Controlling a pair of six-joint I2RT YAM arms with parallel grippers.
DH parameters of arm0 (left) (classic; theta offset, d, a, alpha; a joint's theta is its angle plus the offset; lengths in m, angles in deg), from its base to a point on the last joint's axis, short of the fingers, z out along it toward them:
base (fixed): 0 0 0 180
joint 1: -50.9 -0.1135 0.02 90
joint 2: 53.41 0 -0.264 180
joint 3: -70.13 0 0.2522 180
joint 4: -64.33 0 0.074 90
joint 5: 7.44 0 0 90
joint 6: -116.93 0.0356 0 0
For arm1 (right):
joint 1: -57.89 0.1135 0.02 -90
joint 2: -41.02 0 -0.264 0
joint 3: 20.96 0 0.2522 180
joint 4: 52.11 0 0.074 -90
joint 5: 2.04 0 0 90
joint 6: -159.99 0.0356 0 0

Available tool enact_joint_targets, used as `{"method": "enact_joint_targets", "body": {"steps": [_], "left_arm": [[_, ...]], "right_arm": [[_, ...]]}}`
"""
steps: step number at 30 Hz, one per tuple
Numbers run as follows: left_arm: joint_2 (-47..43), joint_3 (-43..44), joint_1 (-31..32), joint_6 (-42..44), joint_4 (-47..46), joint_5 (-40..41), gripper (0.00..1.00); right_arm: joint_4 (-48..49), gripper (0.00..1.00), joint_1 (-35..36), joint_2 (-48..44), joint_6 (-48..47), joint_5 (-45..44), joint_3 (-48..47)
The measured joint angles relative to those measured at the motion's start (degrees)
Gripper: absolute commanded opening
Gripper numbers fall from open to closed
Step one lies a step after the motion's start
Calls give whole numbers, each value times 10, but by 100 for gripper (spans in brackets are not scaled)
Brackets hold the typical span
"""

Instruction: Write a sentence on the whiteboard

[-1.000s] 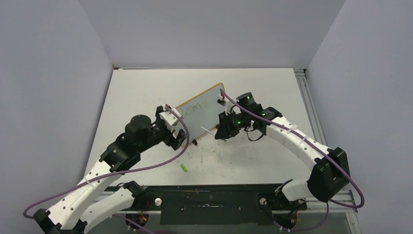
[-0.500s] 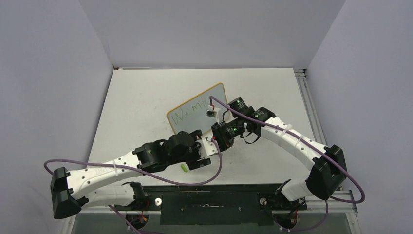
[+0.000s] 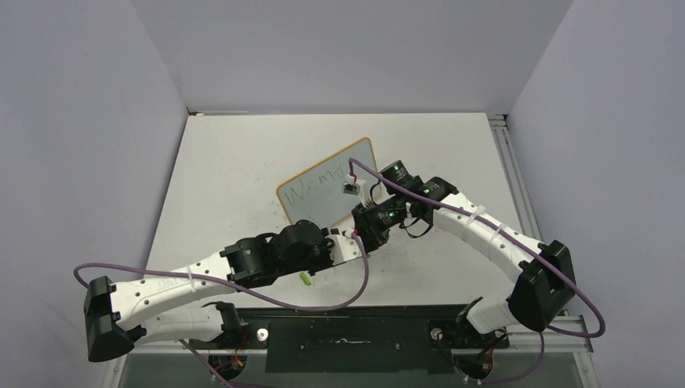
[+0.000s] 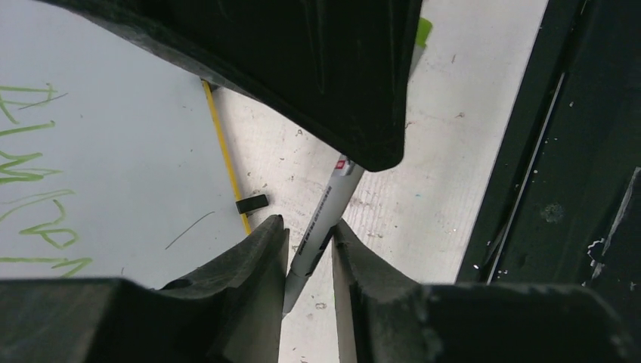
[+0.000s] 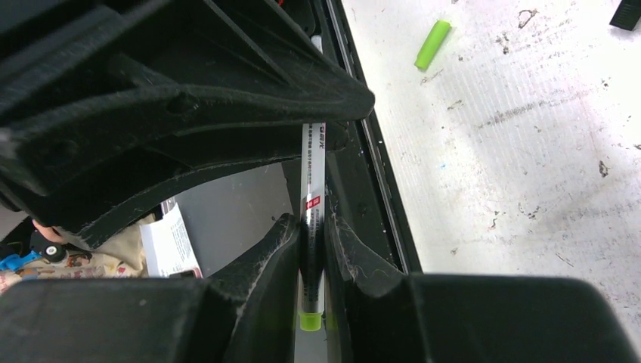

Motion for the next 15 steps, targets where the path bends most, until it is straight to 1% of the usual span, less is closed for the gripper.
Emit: {"method": "enact_joint_targets", "body": {"steps": [1,3,6,7,8,11,12,15], "left_arm": [[1,0,2,0,2,-3,10],[5,0,3,-4,10,-9,0],[8,-1,9,-9,18,-16,0],[8,-2,9,-11,17,-16,0],[6,-3,9,-15,14,-16,0],[-1,-15,7,-32,-5,-16,0],[-3,-17,4,-37,-11,-17,0],[-10,-18,-13,-51,-24,-25,0]], "right_arm": [[2,5,0,0,2,0,0],[11,8,-2,0,7,0,0],[31,18,-5,-4,20,-1,2],[39,24,-6,-7,27,-3,5],[47,28,-6,-12,34,-5,10],[77,37,-6,-25,61,-14,27],[83,39,-6,-29,68,-17,31],[101,40,-6,-35,85,-25,39]]}}
